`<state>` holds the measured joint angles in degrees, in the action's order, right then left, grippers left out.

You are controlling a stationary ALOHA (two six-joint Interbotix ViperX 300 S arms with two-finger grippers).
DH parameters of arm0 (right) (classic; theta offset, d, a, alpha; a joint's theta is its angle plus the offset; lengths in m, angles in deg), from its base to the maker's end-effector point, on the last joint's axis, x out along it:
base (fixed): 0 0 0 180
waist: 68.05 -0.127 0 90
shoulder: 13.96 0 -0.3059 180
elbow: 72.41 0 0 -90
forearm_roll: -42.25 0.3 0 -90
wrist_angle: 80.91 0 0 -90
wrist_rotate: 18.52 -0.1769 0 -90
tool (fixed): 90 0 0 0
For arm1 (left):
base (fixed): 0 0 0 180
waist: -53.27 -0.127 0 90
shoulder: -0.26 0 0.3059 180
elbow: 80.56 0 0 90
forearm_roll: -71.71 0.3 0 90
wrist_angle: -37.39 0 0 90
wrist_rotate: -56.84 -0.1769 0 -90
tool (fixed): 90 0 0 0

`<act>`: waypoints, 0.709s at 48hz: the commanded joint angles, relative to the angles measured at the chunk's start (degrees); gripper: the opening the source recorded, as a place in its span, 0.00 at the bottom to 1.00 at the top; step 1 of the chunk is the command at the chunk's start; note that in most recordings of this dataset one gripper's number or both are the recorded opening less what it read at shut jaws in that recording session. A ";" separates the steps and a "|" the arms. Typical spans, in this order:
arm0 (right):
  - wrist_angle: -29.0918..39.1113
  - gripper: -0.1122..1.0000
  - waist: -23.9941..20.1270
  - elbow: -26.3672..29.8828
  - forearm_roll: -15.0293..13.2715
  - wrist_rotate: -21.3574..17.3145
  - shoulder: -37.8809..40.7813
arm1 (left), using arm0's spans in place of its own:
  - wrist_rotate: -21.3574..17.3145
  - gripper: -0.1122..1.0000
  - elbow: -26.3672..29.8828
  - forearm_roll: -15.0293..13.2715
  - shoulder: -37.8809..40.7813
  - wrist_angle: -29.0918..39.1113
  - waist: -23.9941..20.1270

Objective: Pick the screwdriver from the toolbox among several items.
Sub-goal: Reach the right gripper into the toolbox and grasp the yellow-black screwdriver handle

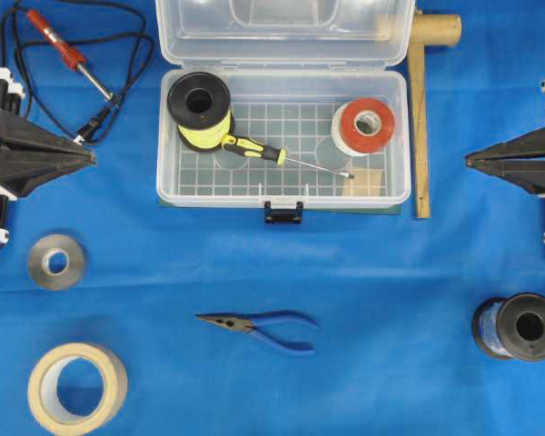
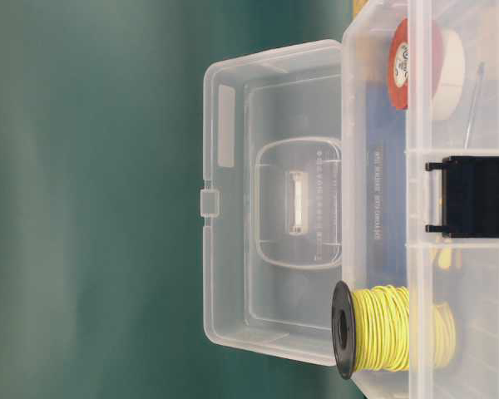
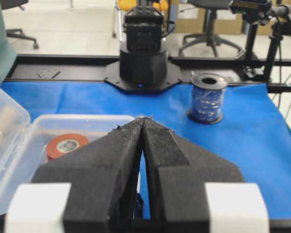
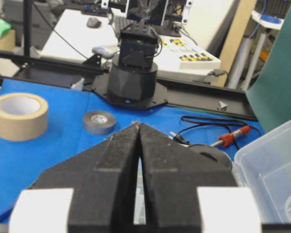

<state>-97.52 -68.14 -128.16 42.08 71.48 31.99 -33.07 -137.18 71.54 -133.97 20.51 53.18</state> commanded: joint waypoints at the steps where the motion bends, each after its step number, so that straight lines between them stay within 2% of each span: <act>1: -0.18 0.10 0.26 1.14 0.44 -0.26 0.88 | 0.00 0.10 0.79 -1.76 1.23 -0.79 0.00; 11: 10.28 0.10 1.85 10.55 3.25 -2.55 9.49 | 0.26 0.10 0.79 -1.85 2.81 -2.55 0.00; 24: 26.02 0.10 7.91 25.93 3.69 -6.42 26.89 | 0.18 0.10 0.88 -1.76 5.27 -5.98 -0.09; 28: 29.44 0.10 8.88 29.88 3.69 -8.35 32.26 | 0.18 0.10 0.97 -1.85 6.06 -6.77 -0.09; 31: 32.61 0.11 9.84 33.22 3.69 -11.25 36.83 | 0.18 0.10 0.97 -1.85 6.68 -7.29 0.00; 34: 35.68 0.17 10.46 36.47 3.52 -13.62 40.25 | 0.18 0.10 1.14 -1.76 7.21 -8.00 -0.09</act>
<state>-64.73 -58.47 -96.43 45.59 59.62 68.90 -32.81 -137.18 69.78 -127.56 13.74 53.18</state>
